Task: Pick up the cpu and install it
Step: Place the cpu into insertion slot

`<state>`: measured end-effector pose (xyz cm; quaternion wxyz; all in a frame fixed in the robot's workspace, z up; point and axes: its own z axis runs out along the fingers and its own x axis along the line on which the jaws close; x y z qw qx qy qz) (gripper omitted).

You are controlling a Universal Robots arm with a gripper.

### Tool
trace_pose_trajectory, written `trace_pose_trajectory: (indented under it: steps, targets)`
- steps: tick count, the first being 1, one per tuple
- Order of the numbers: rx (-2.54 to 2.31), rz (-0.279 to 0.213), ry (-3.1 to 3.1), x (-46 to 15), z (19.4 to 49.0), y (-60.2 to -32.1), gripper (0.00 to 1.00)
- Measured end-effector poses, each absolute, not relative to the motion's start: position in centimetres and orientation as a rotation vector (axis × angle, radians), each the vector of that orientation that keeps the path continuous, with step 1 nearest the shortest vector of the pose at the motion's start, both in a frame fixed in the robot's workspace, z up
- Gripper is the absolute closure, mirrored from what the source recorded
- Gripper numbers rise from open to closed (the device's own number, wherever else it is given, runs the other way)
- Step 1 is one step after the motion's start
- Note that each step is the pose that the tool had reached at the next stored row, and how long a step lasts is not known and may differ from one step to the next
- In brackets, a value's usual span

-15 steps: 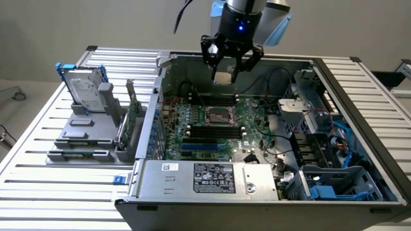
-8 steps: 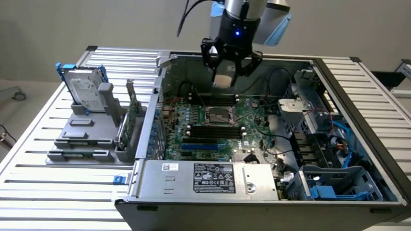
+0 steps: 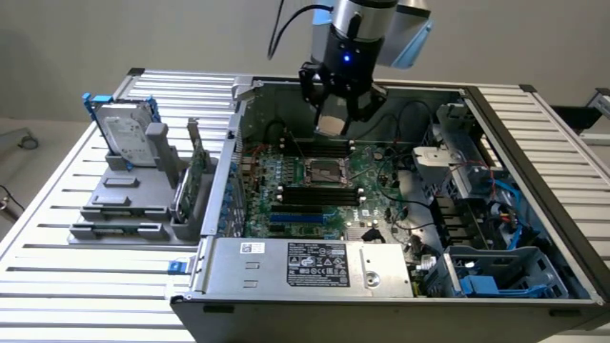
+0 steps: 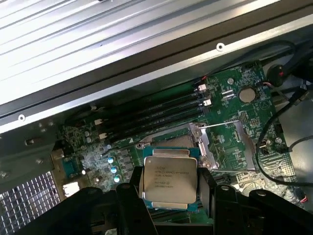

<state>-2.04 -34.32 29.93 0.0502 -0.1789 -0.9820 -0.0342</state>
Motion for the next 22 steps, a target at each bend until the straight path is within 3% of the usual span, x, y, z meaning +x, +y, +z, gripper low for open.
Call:
trace_pose_trajectory:
  steps: [22]
  targets:
    - [-1.135,-0.133,-2.835,-2.0,26.0,-34.3,0.46]
